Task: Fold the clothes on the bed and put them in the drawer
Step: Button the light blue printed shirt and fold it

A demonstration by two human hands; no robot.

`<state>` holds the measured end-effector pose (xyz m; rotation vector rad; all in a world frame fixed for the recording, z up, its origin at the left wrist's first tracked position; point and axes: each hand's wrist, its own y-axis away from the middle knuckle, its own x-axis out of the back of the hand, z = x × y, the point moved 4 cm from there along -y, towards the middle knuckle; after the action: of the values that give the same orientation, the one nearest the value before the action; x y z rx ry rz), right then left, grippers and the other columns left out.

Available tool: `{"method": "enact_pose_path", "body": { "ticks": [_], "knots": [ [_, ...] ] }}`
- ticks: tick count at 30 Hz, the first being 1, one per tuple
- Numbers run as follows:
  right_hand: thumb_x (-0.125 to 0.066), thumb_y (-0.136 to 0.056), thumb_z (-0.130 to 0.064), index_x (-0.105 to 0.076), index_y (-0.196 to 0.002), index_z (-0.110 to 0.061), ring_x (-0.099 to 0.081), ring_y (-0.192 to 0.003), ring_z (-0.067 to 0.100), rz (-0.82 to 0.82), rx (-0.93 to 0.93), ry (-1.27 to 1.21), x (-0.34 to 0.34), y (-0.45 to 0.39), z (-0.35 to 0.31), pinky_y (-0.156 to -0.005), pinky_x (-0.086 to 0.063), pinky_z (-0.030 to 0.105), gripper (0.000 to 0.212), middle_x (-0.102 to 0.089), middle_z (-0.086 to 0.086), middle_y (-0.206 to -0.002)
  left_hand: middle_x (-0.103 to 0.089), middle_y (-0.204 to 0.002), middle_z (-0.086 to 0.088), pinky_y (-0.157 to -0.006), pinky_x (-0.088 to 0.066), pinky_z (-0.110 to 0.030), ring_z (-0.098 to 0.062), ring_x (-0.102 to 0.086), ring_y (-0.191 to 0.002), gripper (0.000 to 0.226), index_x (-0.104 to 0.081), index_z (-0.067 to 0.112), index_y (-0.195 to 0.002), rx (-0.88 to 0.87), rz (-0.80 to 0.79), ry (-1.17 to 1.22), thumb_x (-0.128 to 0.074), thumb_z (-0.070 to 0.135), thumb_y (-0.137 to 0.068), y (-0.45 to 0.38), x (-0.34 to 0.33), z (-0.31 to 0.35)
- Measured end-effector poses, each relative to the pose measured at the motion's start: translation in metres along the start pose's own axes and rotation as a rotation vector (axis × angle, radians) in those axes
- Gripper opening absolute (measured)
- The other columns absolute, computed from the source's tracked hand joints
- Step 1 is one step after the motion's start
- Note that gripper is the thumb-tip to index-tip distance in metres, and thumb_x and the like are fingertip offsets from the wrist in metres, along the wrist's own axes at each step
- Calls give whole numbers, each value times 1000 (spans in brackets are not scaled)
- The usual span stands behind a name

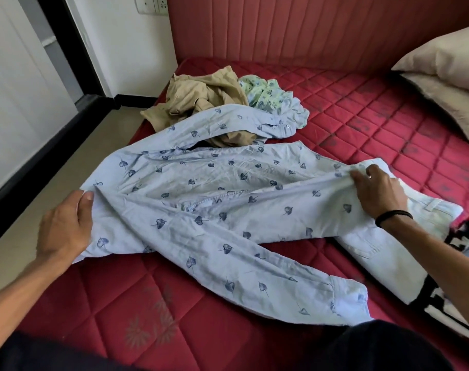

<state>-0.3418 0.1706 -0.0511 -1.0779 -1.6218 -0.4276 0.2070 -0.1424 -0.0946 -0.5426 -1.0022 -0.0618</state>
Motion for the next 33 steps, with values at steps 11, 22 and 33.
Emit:
{"method": "enact_pose_path", "body": {
  "ticks": [11,22,33],
  "knots": [
    [-18,-103,-63,-49,-100,-16,-67,-90,48,-84,38,330,-56,1,34,-73,-40,47,56,-70,31,-96,-50,-61,-7,-54,-40,-43,-44,-58,-58,29,-42,17,-81,-104,-79,-4,-41,27,-109,-11,-35,-11],
    [-38,-86,-87,-62,-104,-31,-61,-93,18,-386,566,34,-1,125,-52,-74,-55,38,63,-62,-10,-101,-69,-94,-7,-75,-49,-45,-39,-65,-89,17,-55,20,-109,89,-162,26,-61,32,-101,5,6,-31],
    [-82,-73,-52,-42,-90,-41,-53,-83,-2,-988,445,461,17,173,-42,-66,-43,13,44,-54,-17,-100,-67,-100,5,-83,-56,-40,-18,-64,-97,16,-75,25,-97,-90,-354,-2,-60,21,-100,56,10,-3]
  ]
}}
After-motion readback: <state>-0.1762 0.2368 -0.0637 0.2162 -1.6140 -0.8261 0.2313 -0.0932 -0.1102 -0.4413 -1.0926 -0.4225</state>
